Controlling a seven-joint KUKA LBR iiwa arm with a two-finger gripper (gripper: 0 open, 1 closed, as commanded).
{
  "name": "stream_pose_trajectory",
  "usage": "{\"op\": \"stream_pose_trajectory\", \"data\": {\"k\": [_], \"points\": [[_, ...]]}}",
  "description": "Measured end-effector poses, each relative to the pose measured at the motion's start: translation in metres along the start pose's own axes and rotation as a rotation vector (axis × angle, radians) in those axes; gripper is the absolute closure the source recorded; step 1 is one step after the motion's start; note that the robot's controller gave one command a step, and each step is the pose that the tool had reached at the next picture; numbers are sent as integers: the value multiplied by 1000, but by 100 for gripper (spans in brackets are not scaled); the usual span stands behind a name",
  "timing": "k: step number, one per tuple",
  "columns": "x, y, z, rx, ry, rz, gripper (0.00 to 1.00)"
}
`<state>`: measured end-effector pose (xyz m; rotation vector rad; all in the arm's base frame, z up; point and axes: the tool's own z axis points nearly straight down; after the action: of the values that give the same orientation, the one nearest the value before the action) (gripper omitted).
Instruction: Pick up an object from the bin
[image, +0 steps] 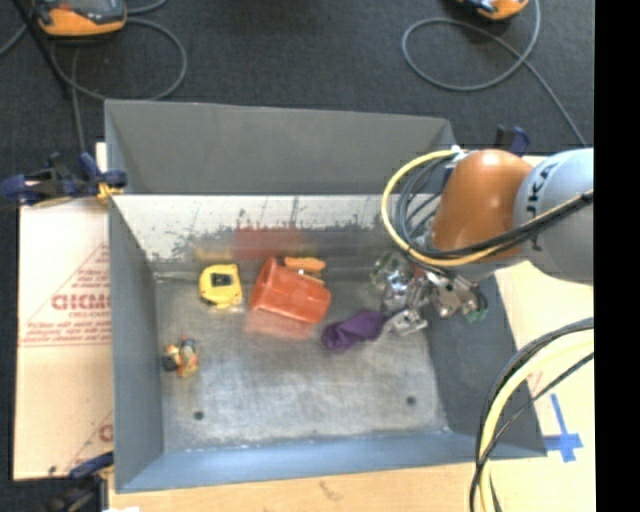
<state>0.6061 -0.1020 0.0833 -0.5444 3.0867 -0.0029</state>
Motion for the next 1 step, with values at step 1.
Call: {"op": "stream_pose_trajectory", "data": {"k": [1], "points": [[0, 0, 0, 0, 0, 0, 100]]}}
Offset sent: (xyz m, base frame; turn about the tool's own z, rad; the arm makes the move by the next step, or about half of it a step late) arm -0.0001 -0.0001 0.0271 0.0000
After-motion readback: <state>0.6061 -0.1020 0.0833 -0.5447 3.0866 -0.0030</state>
